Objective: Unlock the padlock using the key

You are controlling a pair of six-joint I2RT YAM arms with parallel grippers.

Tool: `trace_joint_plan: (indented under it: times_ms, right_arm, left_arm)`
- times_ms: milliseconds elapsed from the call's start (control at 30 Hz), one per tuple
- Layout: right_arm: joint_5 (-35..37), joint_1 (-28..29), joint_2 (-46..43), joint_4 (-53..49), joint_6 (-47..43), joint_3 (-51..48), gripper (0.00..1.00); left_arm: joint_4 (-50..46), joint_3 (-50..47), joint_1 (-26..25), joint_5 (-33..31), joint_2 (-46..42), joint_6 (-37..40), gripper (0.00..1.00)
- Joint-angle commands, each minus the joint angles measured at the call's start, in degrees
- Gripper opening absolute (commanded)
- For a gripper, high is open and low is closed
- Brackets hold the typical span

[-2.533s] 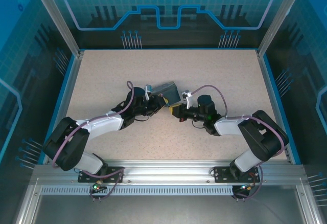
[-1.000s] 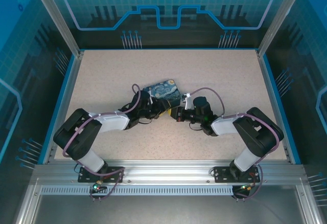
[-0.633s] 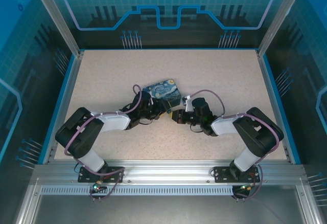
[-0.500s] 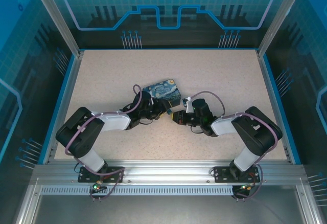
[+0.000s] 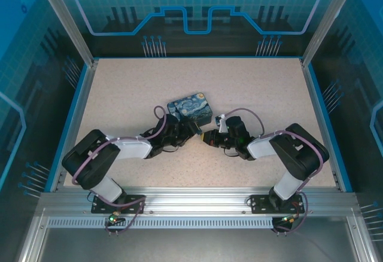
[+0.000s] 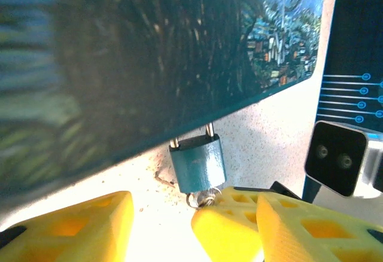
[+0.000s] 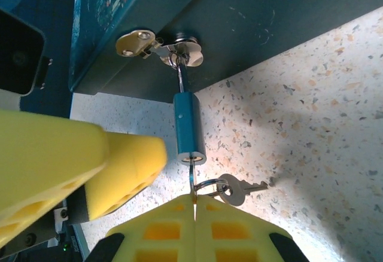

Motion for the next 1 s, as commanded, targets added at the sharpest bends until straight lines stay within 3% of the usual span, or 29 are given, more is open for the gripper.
trace_joint_plan:
  times_ms: [0,500,833,967]
  right_arm:
    - [-1.72,-0.55,1.76,2.65,2.52,-0.79,0.0]
    - [-2.06,-0.25,3.91,3.65,5.55,-0.85,0.0]
    - [-1.3,-0.09,4.14,-0.99,3.71,0.67,0.0]
    - [-1.8,-0.03,3.9,-3.18,2.8,1.24,0.08]
  left_arm:
    - [-1.85,-1.28,-0.49,-3.96,-3.23,-0.79,0.58]
    - [2.55,-0.68,-1.21,-4.04,0.63,-2.25,0.58]
    - [-4.08,0.62,-1.28,-6.18,-4.74,2.66,0.57]
    - [-9.74,1.99,-1.09,-8.05,-9.32,6.79,0.59]
